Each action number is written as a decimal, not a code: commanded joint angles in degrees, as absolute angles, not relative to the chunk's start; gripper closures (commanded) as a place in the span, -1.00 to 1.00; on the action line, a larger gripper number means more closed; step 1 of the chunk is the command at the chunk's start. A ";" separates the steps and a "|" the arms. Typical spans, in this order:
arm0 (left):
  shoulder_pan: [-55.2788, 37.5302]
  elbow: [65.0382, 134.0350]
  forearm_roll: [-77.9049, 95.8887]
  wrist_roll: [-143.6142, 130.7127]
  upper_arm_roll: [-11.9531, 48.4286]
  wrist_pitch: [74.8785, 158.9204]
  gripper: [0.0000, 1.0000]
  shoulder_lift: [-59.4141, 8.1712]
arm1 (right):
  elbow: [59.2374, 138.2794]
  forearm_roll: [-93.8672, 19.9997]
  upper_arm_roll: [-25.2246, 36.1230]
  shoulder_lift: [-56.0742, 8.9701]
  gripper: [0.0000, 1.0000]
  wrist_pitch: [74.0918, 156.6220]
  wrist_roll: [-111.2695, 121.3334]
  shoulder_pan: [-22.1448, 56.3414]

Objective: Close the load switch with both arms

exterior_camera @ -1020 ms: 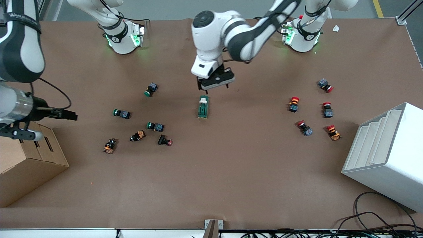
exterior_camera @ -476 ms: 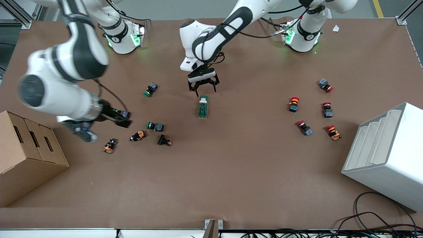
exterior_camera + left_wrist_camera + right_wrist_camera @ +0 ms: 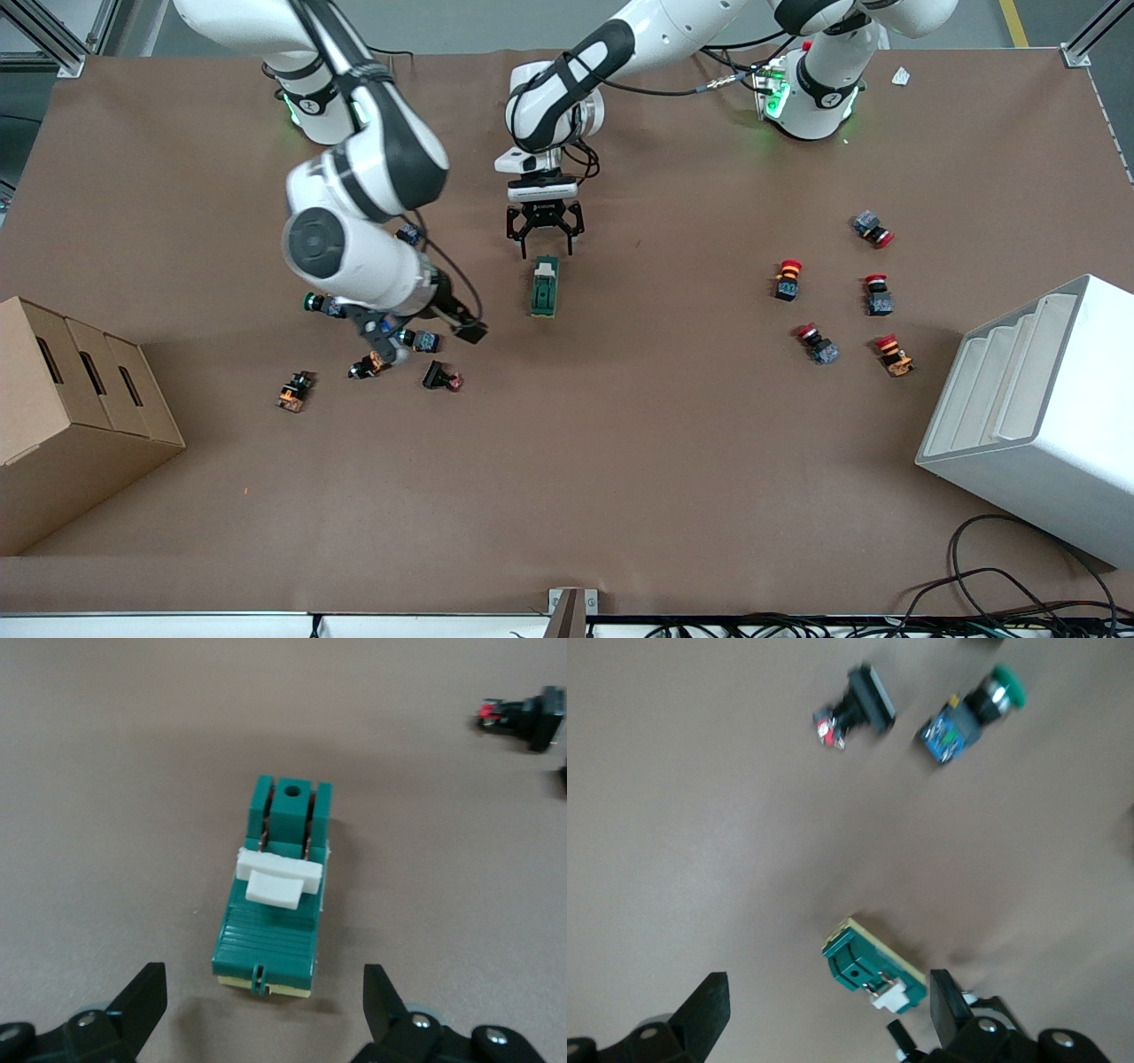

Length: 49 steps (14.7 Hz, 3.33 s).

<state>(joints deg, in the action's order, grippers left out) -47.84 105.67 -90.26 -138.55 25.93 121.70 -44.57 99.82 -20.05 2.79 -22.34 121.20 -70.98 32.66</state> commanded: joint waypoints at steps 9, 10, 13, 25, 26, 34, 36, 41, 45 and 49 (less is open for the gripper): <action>-47.90 108.28 -104.94 -144.05 24.87 117.69 -0.97 -47.19 | 118.65 -23.99 3.34 -22.67 -1.00 150.10 -74.71 47.36; -48.07 108.28 -104.94 -144.66 24.87 117.42 -0.97 -47.37 | 118.83 -24.69 3.34 -23.37 -1.00 151.34 -74.71 48.33; -48.78 108.28 -106.08 -147.29 24.87 116.37 -0.97 -48.60 | 118.83 -25.66 3.34 -25.31 -1.00 153.80 -74.71 49.30; -48.69 108.02 -106.79 -148.01 24.79 115.40 -0.98 -50.71 | 116.72 -29.09 3.43 -29.61 -1.00 156.62 -76.11 53.00; -48.78 108.02 -106.79 -148.01 24.79 115.31 -0.98 -50.97 | 116.20 -29.09 3.43 -30.23 -1.00 156.62 -76.03 53.00; -48.78 107.84 -106.96 -148.36 24.70 114.70 -0.98 -52.12 | 110.13 -29.09 3.69 -31.90 -1.00 155.57 -75.15 50.28; -48.78 107.75 -107.40 -148.45 24.61 114.61 -0.98 -52.29 | 107.68 -28.92 3.69 -31.90 -1.00 153.38 -74.97 49.22; -48.78 107.67 -107.75 -148.45 24.52 114.52 -0.98 -52.29 | 103.54 -28.30 3.78 -33.30 -1.00 149.06 -74.01 47.46; -48.69 107.67 -107.75 -148.45 23.91 114.52 -0.98 -52.29 | 102.49 -28.30 3.95 -35.50 -1.00 149.24 -72.25 47.37; -48.69 107.49 -107.75 -148.36 23.47 114.52 -0.98 -52.65 | 100.64 -27.86 4.04 -36.65 -1.00 149.15 -69.88 45.80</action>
